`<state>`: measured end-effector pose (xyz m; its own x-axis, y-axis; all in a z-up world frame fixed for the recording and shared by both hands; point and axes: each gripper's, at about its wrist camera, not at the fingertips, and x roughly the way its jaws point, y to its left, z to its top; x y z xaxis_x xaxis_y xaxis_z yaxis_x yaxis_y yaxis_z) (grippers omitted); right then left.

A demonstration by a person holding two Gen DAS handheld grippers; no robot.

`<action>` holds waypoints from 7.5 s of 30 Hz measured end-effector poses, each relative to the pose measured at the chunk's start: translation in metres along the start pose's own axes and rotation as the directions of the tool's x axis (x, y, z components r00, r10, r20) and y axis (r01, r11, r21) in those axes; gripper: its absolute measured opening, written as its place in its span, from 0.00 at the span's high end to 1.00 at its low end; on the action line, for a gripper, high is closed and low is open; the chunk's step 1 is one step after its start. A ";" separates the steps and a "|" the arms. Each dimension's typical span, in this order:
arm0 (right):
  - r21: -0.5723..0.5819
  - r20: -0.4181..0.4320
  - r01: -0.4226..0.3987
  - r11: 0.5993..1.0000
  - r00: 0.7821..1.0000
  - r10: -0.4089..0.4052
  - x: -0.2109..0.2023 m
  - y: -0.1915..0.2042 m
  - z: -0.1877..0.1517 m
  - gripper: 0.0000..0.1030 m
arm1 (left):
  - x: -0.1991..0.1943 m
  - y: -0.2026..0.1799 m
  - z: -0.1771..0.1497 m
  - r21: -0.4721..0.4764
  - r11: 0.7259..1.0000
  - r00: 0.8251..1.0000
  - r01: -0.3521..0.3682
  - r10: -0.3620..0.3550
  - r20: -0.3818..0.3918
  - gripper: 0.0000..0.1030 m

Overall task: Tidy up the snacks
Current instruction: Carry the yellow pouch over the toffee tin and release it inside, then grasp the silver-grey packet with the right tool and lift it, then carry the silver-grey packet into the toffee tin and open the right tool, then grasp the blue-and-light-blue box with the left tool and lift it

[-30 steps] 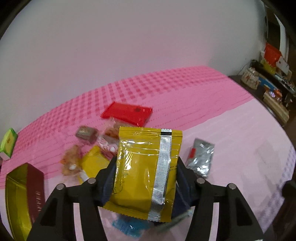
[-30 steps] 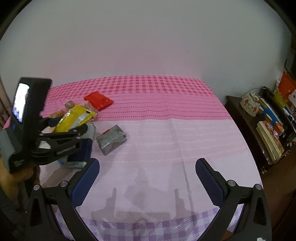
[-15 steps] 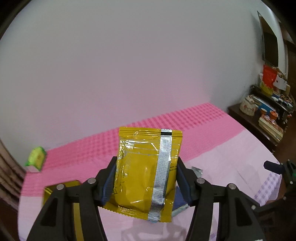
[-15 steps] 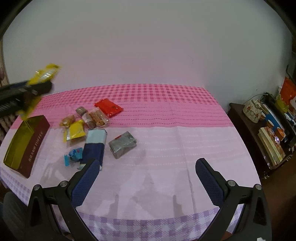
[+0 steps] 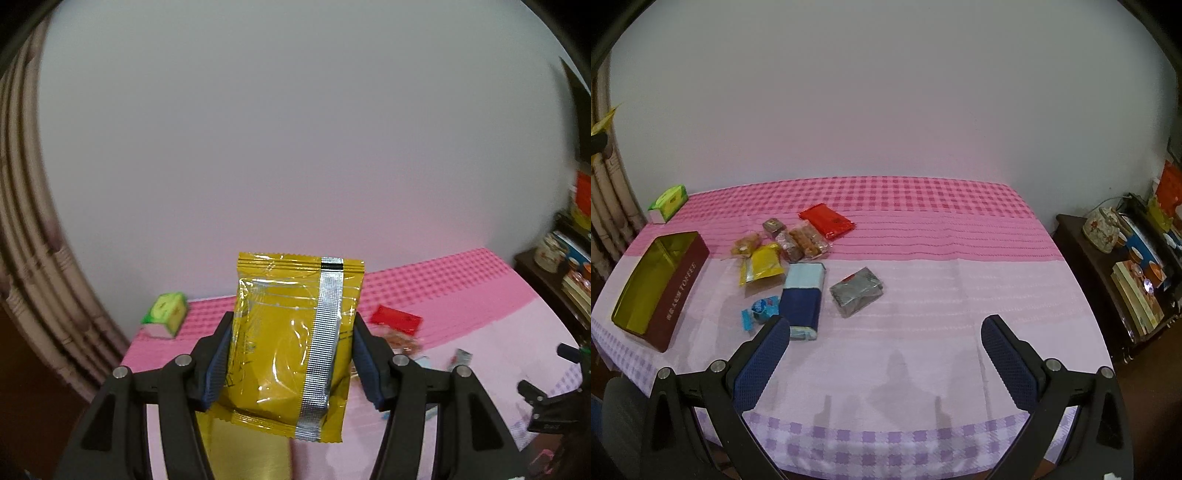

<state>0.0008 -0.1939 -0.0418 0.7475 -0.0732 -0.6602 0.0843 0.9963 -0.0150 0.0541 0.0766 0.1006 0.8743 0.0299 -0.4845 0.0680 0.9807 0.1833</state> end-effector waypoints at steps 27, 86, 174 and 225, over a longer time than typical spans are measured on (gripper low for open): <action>-0.062 -0.101 0.018 0.998 0.995 -0.024 0.040 0.014 -0.019 0.00 | 0.128 0.086 -0.150 -0.197 0.969 0.933 -0.152 0.076 -0.351 0.42; 0.360 -0.190 0.082 0.929 0.982 -0.012 0.176 0.025 0.012 0.49 | 0.006 0.047 -0.198 -0.301 0.906 0.943 0.299 -0.328 -0.052 0.25; -0.258 -0.025 -0.096 0.961 0.995 0.093 0.075 0.317 0.083 0.69 | -0.057 0.209 -0.227 -0.612 0.776 0.988 -0.152 0.143 -0.064 0.25; -0.154 -0.176 -0.357 0.921 0.927 0.330 0.118 0.332 0.058 0.34 | -0.030 0.211 -0.237 -0.636 0.762 0.991 -0.124 0.059 -0.123 0.25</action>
<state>0.1552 0.1255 -0.0812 0.6054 0.2692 -0.7490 -0.2907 0.9508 0.1068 -0.0718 0.3287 -0.0492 0.8108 0.1112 -0.5746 -0.3625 0.8663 -0.3438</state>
